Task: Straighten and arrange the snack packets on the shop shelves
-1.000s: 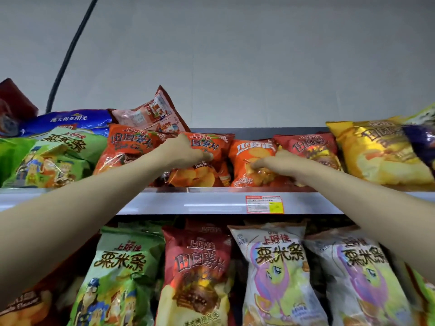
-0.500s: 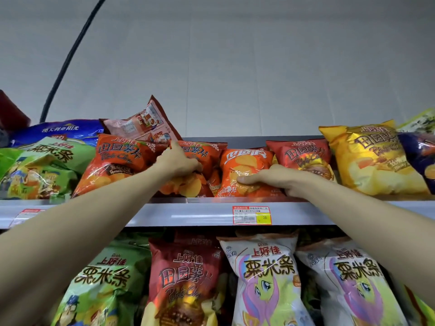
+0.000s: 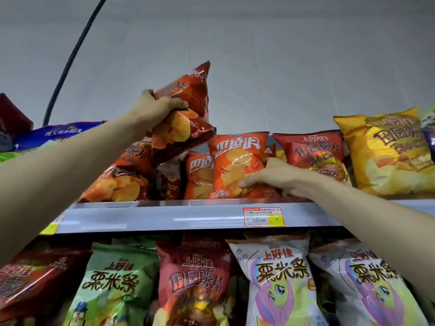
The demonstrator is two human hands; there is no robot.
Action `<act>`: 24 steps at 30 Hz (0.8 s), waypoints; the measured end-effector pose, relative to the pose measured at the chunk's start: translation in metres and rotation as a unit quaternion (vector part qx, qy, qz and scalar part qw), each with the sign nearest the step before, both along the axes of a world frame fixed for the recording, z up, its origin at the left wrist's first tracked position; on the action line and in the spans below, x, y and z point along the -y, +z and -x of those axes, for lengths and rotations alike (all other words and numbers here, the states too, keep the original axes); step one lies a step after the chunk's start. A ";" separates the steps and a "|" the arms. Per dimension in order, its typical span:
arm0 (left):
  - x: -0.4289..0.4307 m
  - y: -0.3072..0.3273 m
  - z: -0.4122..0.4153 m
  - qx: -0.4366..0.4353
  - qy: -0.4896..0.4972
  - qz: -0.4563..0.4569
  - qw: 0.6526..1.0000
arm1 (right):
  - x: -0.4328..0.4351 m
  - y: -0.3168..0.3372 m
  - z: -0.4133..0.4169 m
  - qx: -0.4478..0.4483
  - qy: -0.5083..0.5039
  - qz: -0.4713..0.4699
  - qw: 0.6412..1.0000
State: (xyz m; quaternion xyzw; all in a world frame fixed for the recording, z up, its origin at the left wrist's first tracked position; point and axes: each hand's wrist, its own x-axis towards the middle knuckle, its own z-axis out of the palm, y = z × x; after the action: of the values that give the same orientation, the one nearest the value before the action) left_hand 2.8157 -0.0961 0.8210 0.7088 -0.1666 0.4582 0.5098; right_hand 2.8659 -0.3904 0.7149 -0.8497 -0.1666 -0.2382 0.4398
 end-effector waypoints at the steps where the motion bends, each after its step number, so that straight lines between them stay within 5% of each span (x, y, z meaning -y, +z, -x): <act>1: -0.004 -0.002 0.005 0.011 0.001 0.007 1.000 | -0.008 0.001 -0.001 0.016 0.002 0.007 1.000; 14: -0.042 -0.028 0.051 0.053 0.049 -0.020 0.997 | -0.108 0.012 -0.023 0.018 -0.037 0.139 0.989; 24: 0.033 -0.044 0.040 0.083 0.027 -0.109 0.990 | -0.043 0.010 0.006 0.049 -0.053 0.125 0.990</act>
State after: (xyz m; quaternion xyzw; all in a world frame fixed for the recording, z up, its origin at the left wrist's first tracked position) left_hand 2.7758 -0.1292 0.7773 0.7241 -0.2381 0.5078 0.4014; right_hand 2.8601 -0.3473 0.7251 -0.8929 -0.1711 -0.2799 0.3085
